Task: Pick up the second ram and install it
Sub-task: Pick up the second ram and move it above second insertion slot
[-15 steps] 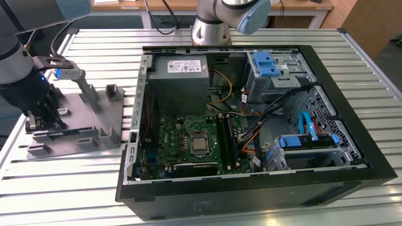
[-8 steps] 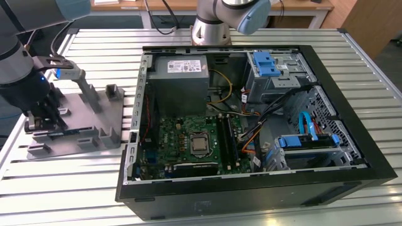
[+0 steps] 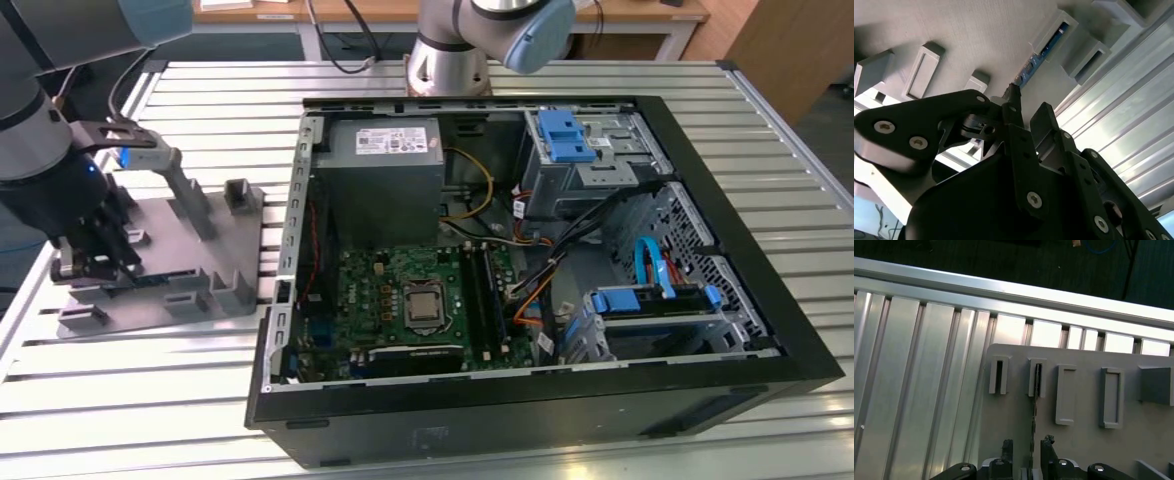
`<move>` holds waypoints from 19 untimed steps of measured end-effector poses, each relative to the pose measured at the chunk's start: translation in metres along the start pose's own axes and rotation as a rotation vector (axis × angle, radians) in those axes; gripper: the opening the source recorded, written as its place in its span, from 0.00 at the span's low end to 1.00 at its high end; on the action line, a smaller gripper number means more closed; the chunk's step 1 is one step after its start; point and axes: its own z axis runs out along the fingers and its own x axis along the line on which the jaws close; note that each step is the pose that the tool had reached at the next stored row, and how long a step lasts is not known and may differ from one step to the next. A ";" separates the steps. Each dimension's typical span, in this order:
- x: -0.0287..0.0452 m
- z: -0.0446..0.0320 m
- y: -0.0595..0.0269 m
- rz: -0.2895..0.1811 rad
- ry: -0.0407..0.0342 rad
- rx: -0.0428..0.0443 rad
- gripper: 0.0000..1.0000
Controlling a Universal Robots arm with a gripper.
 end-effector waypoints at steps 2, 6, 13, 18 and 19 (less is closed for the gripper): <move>0.0000 0.0035 -0.0002 0.000 -0.0001 0.0000 0.35; -0.0027 0.0109 0.0001 0.000 -0.0016 0.0002 0.35; -0.0068 0.0234 0.0031 -0.001 -0.0098 0.0016 0.35; -0.0069 0.0307 0.0034 -0.001 -0.0125 0.0019 0.35; -0.0069 0.0306 0.0034 -0.001 -0.0125 0.0018 0.35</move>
